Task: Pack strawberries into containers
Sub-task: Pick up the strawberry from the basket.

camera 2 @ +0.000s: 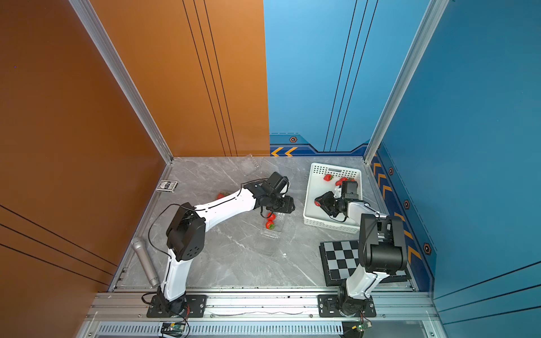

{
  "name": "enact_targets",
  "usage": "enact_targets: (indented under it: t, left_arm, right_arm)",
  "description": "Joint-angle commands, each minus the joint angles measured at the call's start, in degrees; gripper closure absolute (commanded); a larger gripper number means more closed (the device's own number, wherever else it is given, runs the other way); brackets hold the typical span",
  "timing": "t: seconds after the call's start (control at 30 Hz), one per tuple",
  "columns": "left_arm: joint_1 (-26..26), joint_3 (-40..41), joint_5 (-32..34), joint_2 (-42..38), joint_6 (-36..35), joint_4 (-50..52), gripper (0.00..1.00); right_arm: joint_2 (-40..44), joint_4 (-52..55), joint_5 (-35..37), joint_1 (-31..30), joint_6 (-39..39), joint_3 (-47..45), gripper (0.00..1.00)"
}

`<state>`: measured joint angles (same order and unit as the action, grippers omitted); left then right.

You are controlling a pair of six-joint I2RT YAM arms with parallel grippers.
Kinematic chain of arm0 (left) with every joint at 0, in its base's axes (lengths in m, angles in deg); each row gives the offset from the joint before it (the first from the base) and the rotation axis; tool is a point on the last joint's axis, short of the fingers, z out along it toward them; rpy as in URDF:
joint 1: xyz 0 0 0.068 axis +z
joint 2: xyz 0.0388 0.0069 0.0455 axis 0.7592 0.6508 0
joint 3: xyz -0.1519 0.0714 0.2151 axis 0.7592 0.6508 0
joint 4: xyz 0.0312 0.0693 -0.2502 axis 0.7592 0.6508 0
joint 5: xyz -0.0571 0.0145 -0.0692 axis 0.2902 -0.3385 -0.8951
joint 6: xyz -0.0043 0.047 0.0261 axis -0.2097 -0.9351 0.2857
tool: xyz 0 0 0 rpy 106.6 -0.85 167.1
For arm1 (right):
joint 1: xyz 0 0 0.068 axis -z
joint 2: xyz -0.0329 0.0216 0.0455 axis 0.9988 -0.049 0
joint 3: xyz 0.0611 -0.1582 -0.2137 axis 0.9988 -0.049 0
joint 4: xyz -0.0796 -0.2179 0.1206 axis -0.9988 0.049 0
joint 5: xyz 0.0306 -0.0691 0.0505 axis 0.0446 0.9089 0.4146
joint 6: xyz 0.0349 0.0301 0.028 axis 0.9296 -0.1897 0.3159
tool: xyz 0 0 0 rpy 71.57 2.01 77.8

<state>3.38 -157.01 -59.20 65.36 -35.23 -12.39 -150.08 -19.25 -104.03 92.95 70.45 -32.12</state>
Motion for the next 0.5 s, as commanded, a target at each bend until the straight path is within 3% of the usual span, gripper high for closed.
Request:
enact_targets:
  t: [0.0,0.3,0.47]
  left_arm:
    - [0.7,1.1,1.5,-2.2,-1.0,0.8,0.44]
    - [2.2,4.8,3.2,-5.7,-1.2,0.7,0.44]
    - [4.2,9.1,4.8,-9.7,-1.2,0.8,0.44]
  right_arm:
    - [2.5,2.3,-0.3,0.8,-0.3,-1.2,0.77]
    - [8.5,6.3,-0.6,1.4,-1.3,-1.1,0.77]
    - [13.4,10.2,-0.3,-1.3,-1.8,0.2,0.77]
